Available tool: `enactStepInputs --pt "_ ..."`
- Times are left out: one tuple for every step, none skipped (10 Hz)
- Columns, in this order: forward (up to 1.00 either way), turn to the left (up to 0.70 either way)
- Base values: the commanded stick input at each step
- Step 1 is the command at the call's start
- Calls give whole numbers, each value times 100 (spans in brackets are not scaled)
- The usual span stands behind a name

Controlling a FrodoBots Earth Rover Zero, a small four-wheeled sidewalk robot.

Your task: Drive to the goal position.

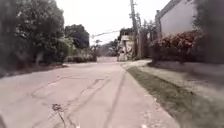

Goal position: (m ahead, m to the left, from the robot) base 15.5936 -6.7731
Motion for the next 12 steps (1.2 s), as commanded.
enactStepInputs --pt "100 0" --pt "100 0" --pt "100 0" --pt "100 0" --pt "100 0" --pt "100 -12" --pt "100 -39" --pt "100 -37" --pt "100 -33" --pt "100 -9" --pt "100 0" --pt "100 0"
